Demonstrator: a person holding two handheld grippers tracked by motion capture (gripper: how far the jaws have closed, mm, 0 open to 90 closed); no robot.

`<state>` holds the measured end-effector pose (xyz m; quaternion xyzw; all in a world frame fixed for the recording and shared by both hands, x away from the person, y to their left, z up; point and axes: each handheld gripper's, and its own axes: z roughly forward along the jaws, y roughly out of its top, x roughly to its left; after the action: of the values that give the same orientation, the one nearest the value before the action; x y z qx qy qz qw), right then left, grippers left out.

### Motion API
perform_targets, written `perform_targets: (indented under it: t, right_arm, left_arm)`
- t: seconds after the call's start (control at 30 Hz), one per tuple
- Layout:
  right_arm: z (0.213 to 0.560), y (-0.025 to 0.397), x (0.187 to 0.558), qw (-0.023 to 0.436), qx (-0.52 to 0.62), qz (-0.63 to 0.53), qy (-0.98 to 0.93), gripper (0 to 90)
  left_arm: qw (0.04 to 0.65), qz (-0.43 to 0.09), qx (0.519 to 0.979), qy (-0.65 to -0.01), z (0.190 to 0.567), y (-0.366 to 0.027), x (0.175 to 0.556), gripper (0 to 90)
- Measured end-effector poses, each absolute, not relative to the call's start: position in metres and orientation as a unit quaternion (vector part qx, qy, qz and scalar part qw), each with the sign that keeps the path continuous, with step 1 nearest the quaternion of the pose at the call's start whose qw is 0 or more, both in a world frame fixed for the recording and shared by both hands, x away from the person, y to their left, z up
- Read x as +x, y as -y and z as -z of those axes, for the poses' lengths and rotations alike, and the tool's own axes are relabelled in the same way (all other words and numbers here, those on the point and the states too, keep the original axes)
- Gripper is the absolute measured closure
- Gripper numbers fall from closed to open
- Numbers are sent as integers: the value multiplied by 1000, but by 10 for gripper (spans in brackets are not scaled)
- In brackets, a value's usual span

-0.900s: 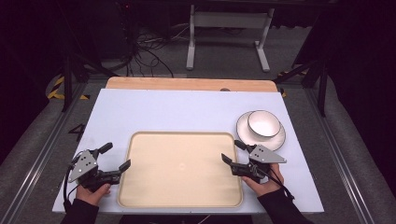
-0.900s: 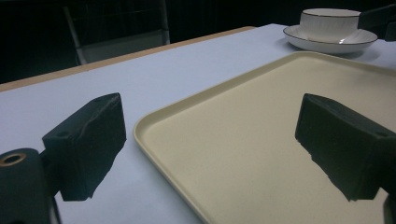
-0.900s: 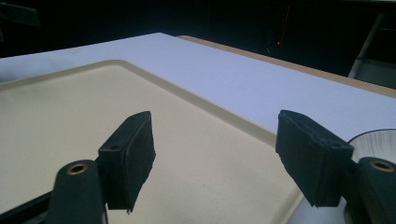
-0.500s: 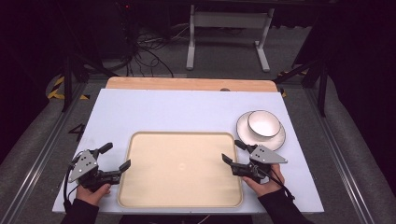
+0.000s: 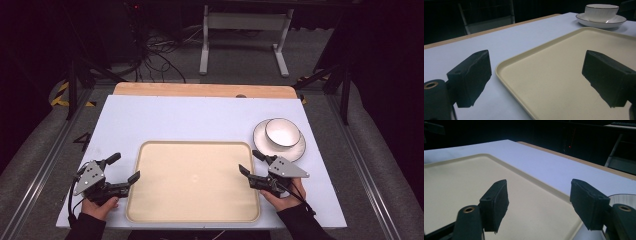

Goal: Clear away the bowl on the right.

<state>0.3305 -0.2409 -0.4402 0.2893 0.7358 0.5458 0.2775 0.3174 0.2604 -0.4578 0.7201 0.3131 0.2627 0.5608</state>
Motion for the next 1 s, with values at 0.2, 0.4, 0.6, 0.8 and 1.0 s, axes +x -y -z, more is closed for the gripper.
perform_targets:
  t: [0.2, 0.4, 0.6, 0.8, 1.0]
  right_arm:
    - [438, 247, 325, 292, 322, -530, -728, 285]
    - [433, 254, 321, 318, 333, -522, -718, 286]
    - [431, 263, 318, 320, 358, -518, -708, 313]
    - [427, 274, 314, 345, 386, -498, -696, 311]
    - [425, 283, 313, 360, 417, -478, -684, 296]
  left_arm:
    - [559, -262, 723, -309, 457, -258, 319, 98]
    - [562, -263, 721, -310, 457, -258, 320, 98]
    - [561, -263, 721, -310, 457, -258, 319, 99]
    - [561, -264, 721, -310, 457, -258, 319, 99]
    - [561, -263, 721, -309, 457, -257, 319, 105]
